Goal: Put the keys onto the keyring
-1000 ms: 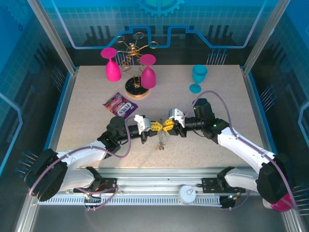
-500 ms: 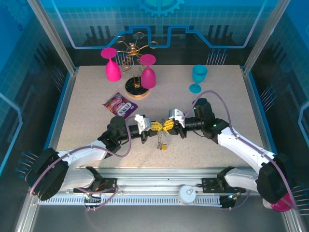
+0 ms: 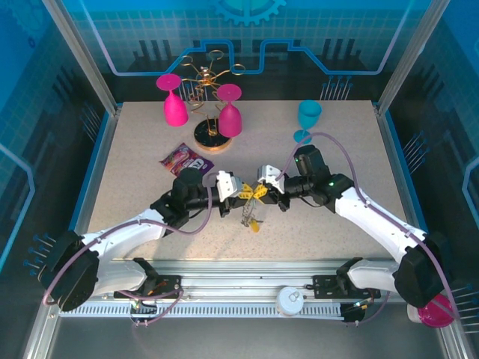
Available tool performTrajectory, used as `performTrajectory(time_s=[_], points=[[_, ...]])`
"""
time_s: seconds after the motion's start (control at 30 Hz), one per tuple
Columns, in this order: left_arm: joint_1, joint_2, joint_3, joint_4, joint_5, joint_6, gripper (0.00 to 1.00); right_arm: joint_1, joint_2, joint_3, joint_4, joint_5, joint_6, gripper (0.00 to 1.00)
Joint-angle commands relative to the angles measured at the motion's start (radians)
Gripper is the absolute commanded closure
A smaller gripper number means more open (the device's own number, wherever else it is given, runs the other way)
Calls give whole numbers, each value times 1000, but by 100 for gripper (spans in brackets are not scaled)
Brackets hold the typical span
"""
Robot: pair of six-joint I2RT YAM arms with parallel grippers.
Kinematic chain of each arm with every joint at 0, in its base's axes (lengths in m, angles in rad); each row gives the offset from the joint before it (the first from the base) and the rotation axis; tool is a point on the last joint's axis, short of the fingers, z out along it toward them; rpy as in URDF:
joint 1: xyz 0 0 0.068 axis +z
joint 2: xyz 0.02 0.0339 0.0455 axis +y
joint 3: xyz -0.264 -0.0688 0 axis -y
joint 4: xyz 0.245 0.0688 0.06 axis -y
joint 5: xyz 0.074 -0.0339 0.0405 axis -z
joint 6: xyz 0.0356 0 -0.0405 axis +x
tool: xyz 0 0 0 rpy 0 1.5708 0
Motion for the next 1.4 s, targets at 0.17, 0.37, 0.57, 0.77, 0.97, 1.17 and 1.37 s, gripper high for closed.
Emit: performTrajectory(time_s=[0.17, 0.37, 0.57, 0.77, 0.97, 1.17, 1.37], points=[[-5, 4, 92, -320, -65, 139, 86, 78, 60, 176, -224, 50, -149, 100], [-5, -3, 122, -391, -69, 184, 100, 94, 72, 243, -260, 88, -146, 100], [-4, -75, 4, -143, -58, 105, 100, 14, -17, 85, -52, 28, 39, 67], [-3, -103, -98, 102, -31, -1, 100, -13, -62, -80, 125, -43, 167, 65], [-4, -110, -116, 155, 1, -46, 100, -12, -53, -145, 241, -80, 237, 64], [-4, -107, -126, 189, 23, -68, 100, -13, -36, -142, 250, -75, 232, 64], [-1, -102, -133, 219, 43, -85, 100, -13, -29, -128, 242, -76, 220, 76]])
